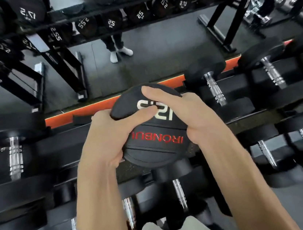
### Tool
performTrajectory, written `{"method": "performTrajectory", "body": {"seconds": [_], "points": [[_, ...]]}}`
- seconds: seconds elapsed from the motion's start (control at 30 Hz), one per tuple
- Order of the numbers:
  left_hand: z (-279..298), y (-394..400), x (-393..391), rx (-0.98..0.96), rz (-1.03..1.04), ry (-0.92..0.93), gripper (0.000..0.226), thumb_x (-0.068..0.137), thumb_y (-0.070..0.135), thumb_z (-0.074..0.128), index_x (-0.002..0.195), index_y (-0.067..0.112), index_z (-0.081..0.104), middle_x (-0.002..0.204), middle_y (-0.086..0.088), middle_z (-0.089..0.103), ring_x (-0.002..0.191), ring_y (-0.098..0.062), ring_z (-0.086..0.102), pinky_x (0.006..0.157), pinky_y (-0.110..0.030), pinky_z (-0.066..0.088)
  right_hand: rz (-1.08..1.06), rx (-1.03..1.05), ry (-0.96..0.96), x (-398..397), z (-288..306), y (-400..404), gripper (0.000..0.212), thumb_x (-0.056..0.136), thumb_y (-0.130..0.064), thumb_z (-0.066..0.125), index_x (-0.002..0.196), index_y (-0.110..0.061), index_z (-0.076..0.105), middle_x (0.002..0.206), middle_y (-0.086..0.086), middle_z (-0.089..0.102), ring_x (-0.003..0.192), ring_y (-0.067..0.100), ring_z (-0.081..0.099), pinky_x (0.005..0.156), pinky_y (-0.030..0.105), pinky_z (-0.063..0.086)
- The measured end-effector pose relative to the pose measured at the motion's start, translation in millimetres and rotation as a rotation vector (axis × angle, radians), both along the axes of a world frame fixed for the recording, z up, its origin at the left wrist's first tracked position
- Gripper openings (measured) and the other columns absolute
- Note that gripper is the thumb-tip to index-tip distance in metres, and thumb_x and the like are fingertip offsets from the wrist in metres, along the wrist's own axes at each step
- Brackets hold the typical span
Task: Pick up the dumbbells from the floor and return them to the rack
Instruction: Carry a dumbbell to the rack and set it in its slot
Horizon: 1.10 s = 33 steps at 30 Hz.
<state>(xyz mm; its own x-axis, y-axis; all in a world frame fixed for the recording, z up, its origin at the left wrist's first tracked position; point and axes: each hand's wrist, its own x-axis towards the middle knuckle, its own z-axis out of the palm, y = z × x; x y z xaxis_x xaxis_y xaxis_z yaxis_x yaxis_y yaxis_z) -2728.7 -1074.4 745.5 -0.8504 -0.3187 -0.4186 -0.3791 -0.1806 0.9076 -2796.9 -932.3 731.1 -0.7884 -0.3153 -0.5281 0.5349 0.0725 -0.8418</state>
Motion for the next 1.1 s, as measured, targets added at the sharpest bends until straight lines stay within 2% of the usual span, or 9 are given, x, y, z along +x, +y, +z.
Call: {"method": "performTrajectory", "body": {"seconds": [0.07, 0.17, 0.33, 0.43, 0.57, 0.67, 0.8, 0.97, 1.1], "points": [[9, -10, -23, -0.019, 0.007, 0.035, 0.017, 0.071, 0.01, 0.087, 0.085, 0.009, 0.078, 0.078, -0.005, 0.08, 0.066, -0.016, 0.077, 0.053, -0.023, 0.057, 0.003, 0.018, 0.045, -24, 9, -10, 0.052, 0.059, -0.051, 0.095, 0.095, -0.016, 0.082, 0.095, 0.003, 0.082, 0.094, 0.027, 0.078, 0.089, 0.04, 0.061], [16, -25, -53, -0.034, 0.03, 0.066, 0.015, 0.071, 0.011, 0.089, 0.08, 0.009, 0.077, 0.073, -0.005, 0.079, 0.062, -0.015, 0.076, 0.05, -0.022, 0.055, 0.014, -0.003, 0.104, -54, 22, -26, 0.034, 0.069, -0.039, 0.093, 0.089, -0.013, 0.082, 0.084, 0.006, 0.082, 0.079, 0.023, 0.08, 0.069, 0.033, 0.063], [-1, -41, -101, -0.085, -0.047, 0.083, 0.035, 0.064, 0.001, 0.092, 0.096, 0.001, 0.078, 0.086, -0.013, 0.08, 0.076, -0.025, 0.078, 0.066, -0.036, 0.064, -0.034, 0.035, 0.155, -98, 8, -40, 0.035, 0.068, -0.034, 0.094, 0.092, -0.011, 0.084, 0.089, 0.009, 0.082, 0.081, 0.026, 0.08, 0.073, 0.038, 0.066], [-20, -44, -129, -0.102, -0.078, 0.046, 0.039, 0.06, 0.005, 0.095, 0.094, 0.006, 0.076, 0.086, -0.01, 0.08, 0.078, -0.026, 0.078, 0.074, -0.044, 0.064, -0.089, 0.044, 0.122, -115, -11, -40, 0.032, 0.069, -0.035, 0.094, 0.093, -0.016, 0.084, 0.092, 0.003, 0.083, 0.084, 0.019, 0.08, 0.073, 0.033, 0.065], [-34, -29, -155, -0.254, -0.139, 0.031, 0.088, 0.035, 0.035, 0.102, 0.112, 0.011, 0.067, 0.098, -0.002, 0.079, 0.089, -0.021, 0.077, 0.081, -0.049, 0.063, -0.155, 0.061, 0.064, -128, -31, -21, 0.03, 0.072, -0.045, 0.088, 0.093, -0.024, 0.083, 0.093, -0.01, 0.082, 0.09, 0.01, 0.077, 0.071, 0.025, 0.058], [-40, -26, -160, -0.359, -0.13, 0.014, 0.085, 0.039, 0.035, 0.102, 0.112, 0.019, 0.061, 0.101, 0.005, 0.075, 0.089, -0.013, 0.075, 0.079, -0.041, 0.064, -0.169, 0.01, 0.059, -131, -43, -15, 0.031, 0.074, -0.041, 0.088, 0.098, -0.022, 0.083, 0.097, -0.009, 0.082, 0.093, 0.007, 0.077, 0.076, 0.024, 0.058], [-42, -22, -143, -0.464, -0.143, 0.046, 0.076, 0.047, 0.036, 0.101, 0.11, 0.024, 0.061, 0.098, 0.015, 0.071, 0.086, -0.002, 0.07, 0.074, -0.026, 0.058, -0.194, -0.018, 0.117, -119, -57, -11, 0.029, 0.076, -0.037, 0.088, 0.099, -0.022, 0.081, 0.094, -0.012, 0.081, 0.081, -0.005, 0.074, 0.07, 0.016, 0.053], [-54, -17, -128, -0.545, -0.188, 0.129, 0.079, 0.047, 0.039, 0.101, 0.113, 0.024, 0.059, 0.105, 0.015, 0.068, 0.096, -0.004, 0.067, 0.082, -0.026, 0.055, -0.2, -0.035, 0.249, -99, -79, -1, 0.067, 0.064, -0.048, 0.09, 0.116, -0.008, 0.074, 0.115, 0.006, 0.078, 0.105, 0.014, 0.074, 0.09, 0.03, 0.058], [-72, -16, -105, -0.587, -0.208, 0.236, 0.079, 0.05, 0.035, 0.101, 0.113, 0.023, 0.055, 0.108, 0.012, 0.067, 0.095, -0.001, 0.065, 0.08, -0.02, 0.052, -0.05, -0.001, 0.477, -90, -95, 13, 0.052, 0.069, -0.041, 0.088, 0.113, -0.021, 0.069, 0.107, -0.007, 0.077, 0.102, 0.009, 0.073, 0.091, 0.028, 0.057]]}}
